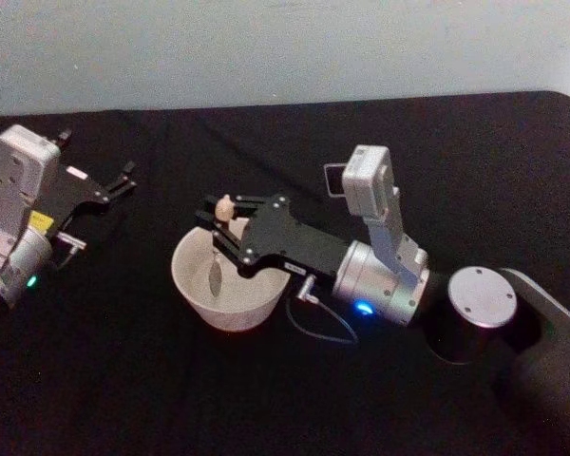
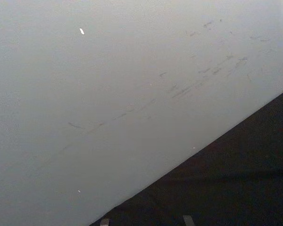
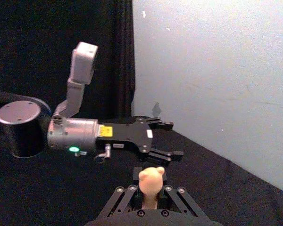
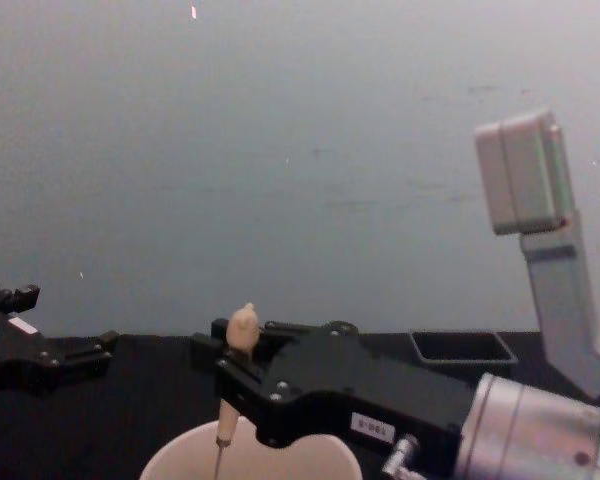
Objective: Pick up the stirring spoon with one hand, stir inside the cup, then place it back in its original position.
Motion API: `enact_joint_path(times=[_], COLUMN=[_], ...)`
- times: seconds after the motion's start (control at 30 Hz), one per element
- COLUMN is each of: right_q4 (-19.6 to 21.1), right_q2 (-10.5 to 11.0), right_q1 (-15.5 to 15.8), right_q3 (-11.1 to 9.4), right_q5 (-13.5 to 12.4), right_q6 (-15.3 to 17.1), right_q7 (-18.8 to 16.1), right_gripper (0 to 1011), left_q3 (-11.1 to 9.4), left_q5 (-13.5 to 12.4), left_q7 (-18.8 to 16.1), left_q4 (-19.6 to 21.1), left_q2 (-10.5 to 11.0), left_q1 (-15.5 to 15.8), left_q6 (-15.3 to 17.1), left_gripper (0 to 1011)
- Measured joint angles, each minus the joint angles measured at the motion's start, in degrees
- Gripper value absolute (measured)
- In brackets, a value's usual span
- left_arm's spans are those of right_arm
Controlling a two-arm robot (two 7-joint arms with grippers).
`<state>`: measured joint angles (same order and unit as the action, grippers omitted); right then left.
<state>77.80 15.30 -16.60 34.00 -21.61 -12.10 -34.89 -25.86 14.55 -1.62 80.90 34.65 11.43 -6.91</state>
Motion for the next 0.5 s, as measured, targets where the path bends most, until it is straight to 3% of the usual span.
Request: enact_joint_path(times=[0.5], right_q4=[-4.46], right_q2=[-1.93], right_q1=[-2.48], right_q3=[-1.33], right_q5=[1.34], right_q6=[-0.73], right_q7=[1.74], right_gripper=[164], left_q3=[0.0], left_q5=[0.0], left_q7=[0.0], left_q4=[0.0], left_q2=[0.0], left_q1=[0.0], left_q6=[0.0], left_gripper=[1001])
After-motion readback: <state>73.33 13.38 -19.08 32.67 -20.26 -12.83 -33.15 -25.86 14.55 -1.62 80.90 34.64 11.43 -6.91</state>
